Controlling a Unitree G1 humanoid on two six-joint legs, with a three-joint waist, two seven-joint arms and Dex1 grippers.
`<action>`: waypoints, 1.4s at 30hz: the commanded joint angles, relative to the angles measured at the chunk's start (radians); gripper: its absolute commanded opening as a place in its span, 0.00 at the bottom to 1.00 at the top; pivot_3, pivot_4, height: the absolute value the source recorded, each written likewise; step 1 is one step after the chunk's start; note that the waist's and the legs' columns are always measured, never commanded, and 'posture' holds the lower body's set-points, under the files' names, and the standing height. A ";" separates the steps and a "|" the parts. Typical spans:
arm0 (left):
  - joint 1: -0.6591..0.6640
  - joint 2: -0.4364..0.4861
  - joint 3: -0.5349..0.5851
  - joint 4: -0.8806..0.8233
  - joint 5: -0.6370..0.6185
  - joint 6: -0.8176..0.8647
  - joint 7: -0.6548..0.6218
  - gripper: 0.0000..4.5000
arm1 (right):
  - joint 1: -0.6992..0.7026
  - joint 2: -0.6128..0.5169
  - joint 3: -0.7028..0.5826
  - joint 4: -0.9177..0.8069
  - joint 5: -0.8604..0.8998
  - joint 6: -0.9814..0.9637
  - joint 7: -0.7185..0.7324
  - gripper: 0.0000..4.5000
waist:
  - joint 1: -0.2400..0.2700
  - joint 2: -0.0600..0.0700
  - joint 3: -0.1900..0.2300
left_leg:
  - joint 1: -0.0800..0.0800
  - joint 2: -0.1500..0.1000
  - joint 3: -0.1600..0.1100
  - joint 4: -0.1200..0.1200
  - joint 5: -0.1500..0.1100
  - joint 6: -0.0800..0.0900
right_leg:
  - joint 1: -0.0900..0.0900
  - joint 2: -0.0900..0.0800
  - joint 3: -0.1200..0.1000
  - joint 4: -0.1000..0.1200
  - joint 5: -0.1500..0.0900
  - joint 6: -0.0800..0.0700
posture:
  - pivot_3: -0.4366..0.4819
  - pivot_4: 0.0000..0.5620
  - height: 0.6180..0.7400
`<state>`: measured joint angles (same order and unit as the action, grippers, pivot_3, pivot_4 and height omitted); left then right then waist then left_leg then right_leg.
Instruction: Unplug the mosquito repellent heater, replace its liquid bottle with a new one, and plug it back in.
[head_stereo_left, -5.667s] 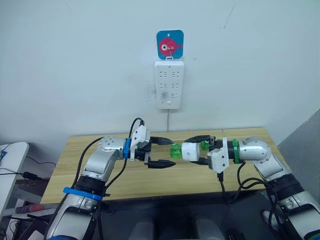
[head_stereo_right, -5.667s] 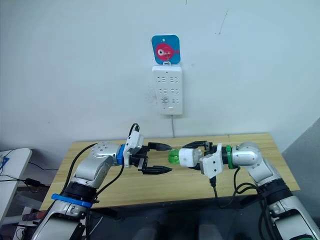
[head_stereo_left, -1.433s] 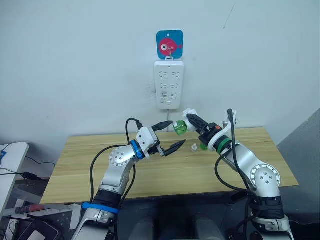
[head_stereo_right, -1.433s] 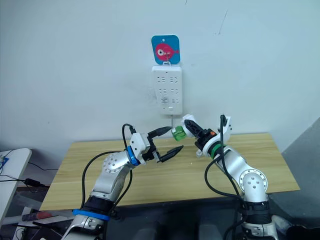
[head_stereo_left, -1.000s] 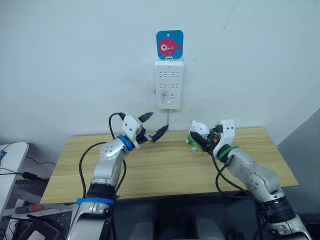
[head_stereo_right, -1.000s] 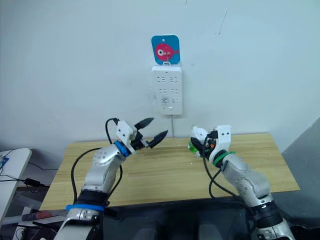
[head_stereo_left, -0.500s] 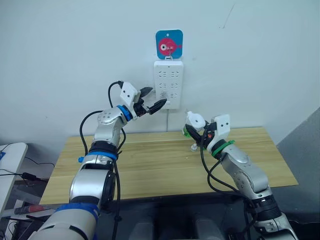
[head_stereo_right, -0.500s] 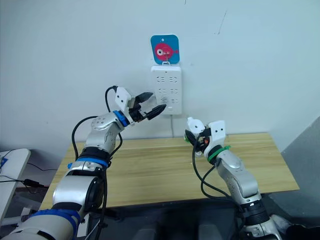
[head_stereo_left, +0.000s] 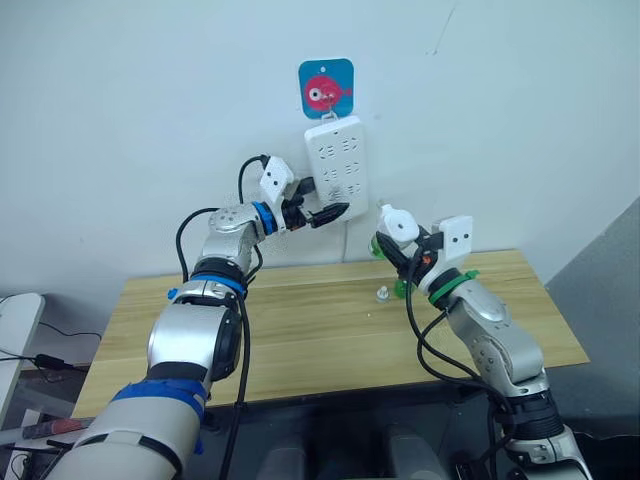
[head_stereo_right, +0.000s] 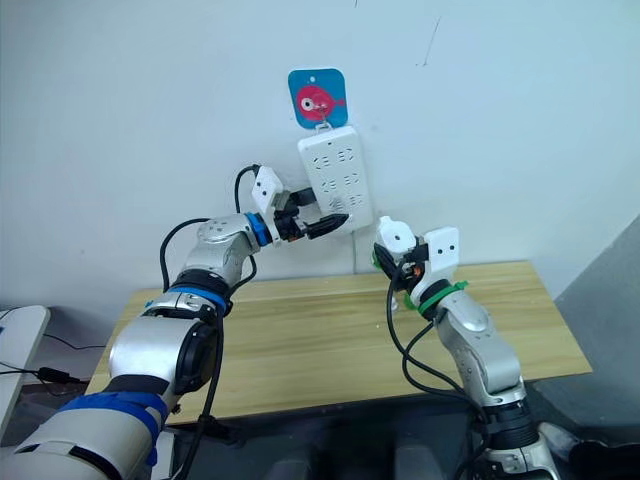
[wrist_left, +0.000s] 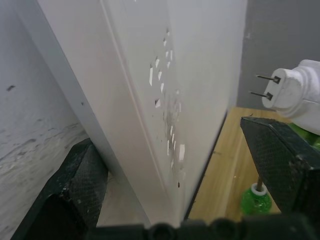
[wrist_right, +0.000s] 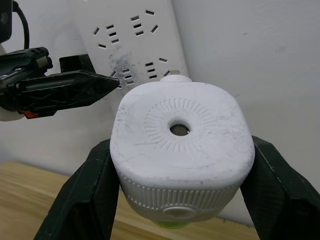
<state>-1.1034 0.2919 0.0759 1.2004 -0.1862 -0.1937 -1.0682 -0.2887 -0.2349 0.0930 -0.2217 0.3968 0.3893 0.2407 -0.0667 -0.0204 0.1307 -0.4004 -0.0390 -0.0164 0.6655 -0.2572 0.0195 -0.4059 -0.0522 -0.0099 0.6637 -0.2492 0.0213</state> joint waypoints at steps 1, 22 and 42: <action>-0.051 0.004 0.013 0.001 0.006 -0.001 -0.031 1.00 | -0.017 -0.007 -0.031 -0.041 -0.003 -0.006 0.025 0.65 | 0.000 0.000 0.000 | 0.000 0.000 0.000 0.000 0.000 0.000 | 0.000 0.000 0.000 0.000 0.000 0.000 | 0.30 0.17 1.00; -0.047 0.020 0.084 -0.032 -0.045 0.140 -0.155 0.30 | -0.201 -0.106 0.004 -0.011 -0.042 0.181 0.195 0.65 | 0.000 0.000 0.000 | -0.001 0.000 0.000 0.000 0.000 0.000 | -0.001 0.000 0.000 0.000 0.000 0.000 | 0.32 0.15 1.00; -0.025 0.017 0.067 -0.078 -0.034 0.160 -0.192 0.30 | -0.300 -0.086 0.000 0.103 -0.122 0.164 0.222 0.65 | -0.005 0.000 0.000 | -0.001 0.000 0.001 0.000 0.000 0.000 | -0.002 -0.001 0.001 0.001 0.000 0.000 | 0.33 0.15 1.00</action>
<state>-1.1176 0.3274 0.1533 1.1763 -0.2169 -0.0144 -1.2237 -0.5477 -0.3267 0.1024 -0.1077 0.2873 0.5774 0.4675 -0.0715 -0.0204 0.1307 -0.4011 -0.0393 -0.0155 0.6659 -0.2571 0.0193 -0.4077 -0.0532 -0.0087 0.6650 -0.2493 0.0215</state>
